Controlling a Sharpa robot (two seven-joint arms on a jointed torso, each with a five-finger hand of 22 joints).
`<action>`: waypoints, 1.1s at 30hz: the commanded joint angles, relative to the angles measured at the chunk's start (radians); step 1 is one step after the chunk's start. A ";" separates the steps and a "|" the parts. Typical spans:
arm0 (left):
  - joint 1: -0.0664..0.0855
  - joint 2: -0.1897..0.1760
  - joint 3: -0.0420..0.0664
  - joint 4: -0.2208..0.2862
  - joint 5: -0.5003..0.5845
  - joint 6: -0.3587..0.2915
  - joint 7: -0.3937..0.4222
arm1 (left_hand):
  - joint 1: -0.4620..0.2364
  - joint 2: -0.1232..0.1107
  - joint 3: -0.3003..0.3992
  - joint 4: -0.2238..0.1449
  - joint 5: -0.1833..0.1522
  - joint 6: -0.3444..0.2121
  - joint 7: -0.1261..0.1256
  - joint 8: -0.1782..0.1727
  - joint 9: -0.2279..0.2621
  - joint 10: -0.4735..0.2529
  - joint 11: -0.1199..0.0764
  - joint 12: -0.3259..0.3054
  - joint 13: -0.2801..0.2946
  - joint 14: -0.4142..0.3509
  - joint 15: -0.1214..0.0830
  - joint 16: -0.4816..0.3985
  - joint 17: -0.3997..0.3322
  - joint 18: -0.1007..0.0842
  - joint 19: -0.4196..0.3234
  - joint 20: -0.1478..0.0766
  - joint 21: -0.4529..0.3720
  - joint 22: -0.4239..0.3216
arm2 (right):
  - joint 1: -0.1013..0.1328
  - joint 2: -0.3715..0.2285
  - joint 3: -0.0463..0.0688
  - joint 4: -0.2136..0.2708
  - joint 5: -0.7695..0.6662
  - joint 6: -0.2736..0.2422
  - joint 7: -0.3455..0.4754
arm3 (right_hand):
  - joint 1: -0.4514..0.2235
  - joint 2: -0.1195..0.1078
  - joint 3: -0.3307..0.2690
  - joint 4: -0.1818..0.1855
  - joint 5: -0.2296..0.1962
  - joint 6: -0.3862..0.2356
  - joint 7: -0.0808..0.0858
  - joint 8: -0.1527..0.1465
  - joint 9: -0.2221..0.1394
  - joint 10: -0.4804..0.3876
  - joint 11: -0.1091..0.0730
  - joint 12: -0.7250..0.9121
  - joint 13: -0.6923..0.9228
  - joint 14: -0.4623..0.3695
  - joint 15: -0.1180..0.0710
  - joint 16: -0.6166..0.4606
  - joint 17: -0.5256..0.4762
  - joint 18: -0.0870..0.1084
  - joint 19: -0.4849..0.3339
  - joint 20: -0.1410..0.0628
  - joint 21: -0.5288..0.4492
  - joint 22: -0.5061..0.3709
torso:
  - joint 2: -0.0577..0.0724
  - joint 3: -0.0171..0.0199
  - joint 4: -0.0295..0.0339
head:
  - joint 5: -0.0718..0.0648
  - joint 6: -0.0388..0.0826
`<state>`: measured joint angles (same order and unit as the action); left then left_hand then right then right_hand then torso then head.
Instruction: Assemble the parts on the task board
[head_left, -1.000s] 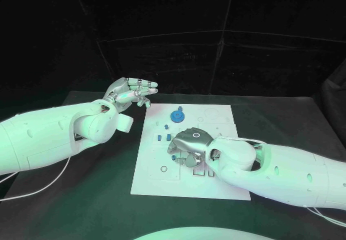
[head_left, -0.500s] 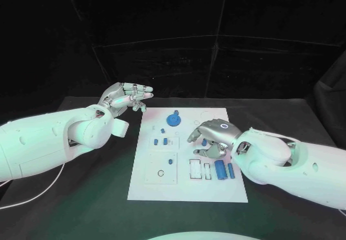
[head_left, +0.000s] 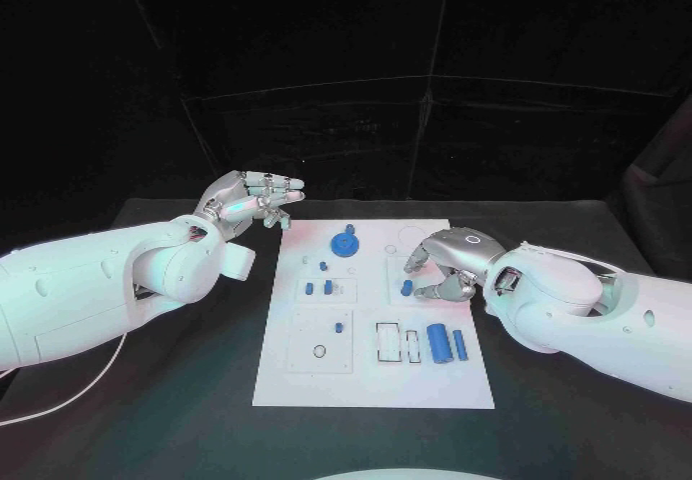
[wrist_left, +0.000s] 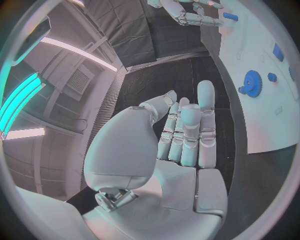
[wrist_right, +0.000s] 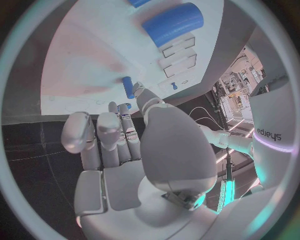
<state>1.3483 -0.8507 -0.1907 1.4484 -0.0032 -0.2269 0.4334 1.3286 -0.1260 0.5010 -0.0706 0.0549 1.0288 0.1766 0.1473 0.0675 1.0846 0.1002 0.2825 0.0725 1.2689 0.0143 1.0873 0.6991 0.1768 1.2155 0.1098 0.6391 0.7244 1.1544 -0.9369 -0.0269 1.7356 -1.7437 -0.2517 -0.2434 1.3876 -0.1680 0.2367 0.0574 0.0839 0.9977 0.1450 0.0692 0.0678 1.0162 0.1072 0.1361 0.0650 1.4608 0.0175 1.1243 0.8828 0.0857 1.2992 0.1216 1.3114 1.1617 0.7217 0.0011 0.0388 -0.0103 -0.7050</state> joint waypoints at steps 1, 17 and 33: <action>0.001 0.001 0.001 -0.001 0.004 0.016 0.001 | -0.002 0.011 -0.006 -0.001 0.000 -0.002 0.001 -0.001 -0.001 -0.003 0.002 0.006 -0.001 -0.007 0.000 -0.006 -0.001 0.005 -0.007 0.001 -0.004 -0.001 | 0.002 0.007 0.001 -0.005 -0.017 0.063 -0.013 | 0.016 0.007 -0.006 0.003 0.004 0.003 -0.011 -0.002 0.001 0.000 -0.004 0.012 0.001 -0.003 -0.001 -0.005 -0.001 0.010 -0.002 -0.001 -0.004 0.000 | 0.000 0.0001 -0.0002 | 0.003 -0.002; 0.001 0.002 0.000 -0.005 0.004 0.017 -0.002 | -0.002 0.011 -0.006 -0.001 0.000 -0.002 0.001 -0.001 -0.001 -0.003 0.002 0.006 -0.001 -0.007 0.000 -0.006 -0.001 0.005 -0.007 0.001 -0.004 -0.001 | 0.002 0.052 0.000 -0.029 -0.010 0.102 0.018 | 0.048 0.052 0.055 0.013 0.001 0.036 -0.016 0.000 0.001 0.125 -0.037 0.042 -0.001 0.020 -0.027 0.062 0.079 -0.007 0.054 -0.020 0.046 0.074 | 0.001 0.0011 0.0001 | 0.001 -0.007; 0.001 0.004 -0.001 -0.008 0.004 0.019 -0.004 | -0.002 0.011 -0.006 -0.001 0.000 -0.002 0.001 -0.001 -0.001 -0.003 0.002 0.006 -0.001 -0.007 0.000 -0.006 -0.001 0.005 -0.007 0.001 -0.004 -0.001 | 0.002 0.057 0.000 -0.031 -0.049 0.054 0.004 | 0.116 0.098 0.198 -0.046 -0.034 0.147 -0.025 0.035 0.018 0.243 -0.057 0.021 0.009 0.027 -0.045 0.109 0.130 -0.020 0.092 -0.039 0.092 0.139 | 0.000 0.0007 -0.0002 | 0.001 -0.013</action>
<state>1.3482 -0.8475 -0.1925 1.4401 -0.0029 -0.2197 0.4274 1.3286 -0.1260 0.5010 -0.0706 0.0549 1.0288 0.1765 0.1473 0.0675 1.0846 0.1002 0.2825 0.0725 1.2689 0.0143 1.0873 0.6993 0.1767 1.2155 0.1098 0.6391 0.7247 1.1547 -0.8791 -0.0274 1.7005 -1.7609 -0.1686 -0.2338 1.4902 -0.0865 0.4255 0.0143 0.0522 1.1374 0.1194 0.1009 0.0828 1.2318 0.0712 0.1559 0.0695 1.4686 -0.0221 1.2282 1.0119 0.0854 1.3836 0.0803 1.3999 1.2984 0.7215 0.0018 0.0389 -0.0095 -0.7172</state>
